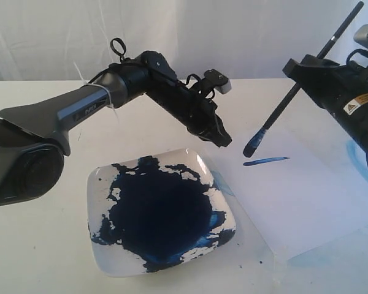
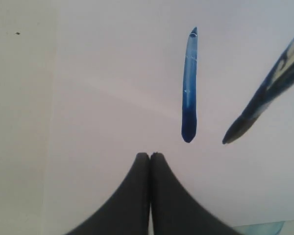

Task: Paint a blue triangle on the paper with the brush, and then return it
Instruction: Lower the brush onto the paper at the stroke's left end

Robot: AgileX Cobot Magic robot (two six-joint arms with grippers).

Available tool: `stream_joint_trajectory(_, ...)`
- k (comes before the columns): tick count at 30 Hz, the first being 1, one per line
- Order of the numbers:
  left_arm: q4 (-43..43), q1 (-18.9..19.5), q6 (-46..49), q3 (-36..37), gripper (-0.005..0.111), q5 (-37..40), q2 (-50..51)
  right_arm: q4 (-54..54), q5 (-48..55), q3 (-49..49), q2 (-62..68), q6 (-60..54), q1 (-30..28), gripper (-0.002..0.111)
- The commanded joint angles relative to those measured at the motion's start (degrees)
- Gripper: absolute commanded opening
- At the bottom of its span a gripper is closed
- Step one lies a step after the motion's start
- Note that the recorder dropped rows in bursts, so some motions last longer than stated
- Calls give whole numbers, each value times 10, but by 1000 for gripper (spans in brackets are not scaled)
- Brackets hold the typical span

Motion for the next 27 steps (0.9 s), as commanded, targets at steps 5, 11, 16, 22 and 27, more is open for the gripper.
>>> stream_joint_trajectory(5, 6, -3, 5, -2, 0, 1, 9, -3, -13, -2, 2, -10, 0, 0)
stream_joint_trajectory(11, 7, -3, 3, -2, 0, 0, 17, 5, -7, -2, 2, -17, 0, 0)
stream_joint_trajectory(16, 16, -3, 2, -2, 0, 0, 21, 5, -4, -2, 3, -17, 0, 0)
stream_joint_trajectory(22, 16, -3, 2, -2, 0, 0, 22, 7, -15, -2, 28, -17, 0, 0)
stream_joint_trajectory(27, 19, -3, 2, -2, 0, 0, 22, 7, -45, -2, 37, -17, 0, 0)
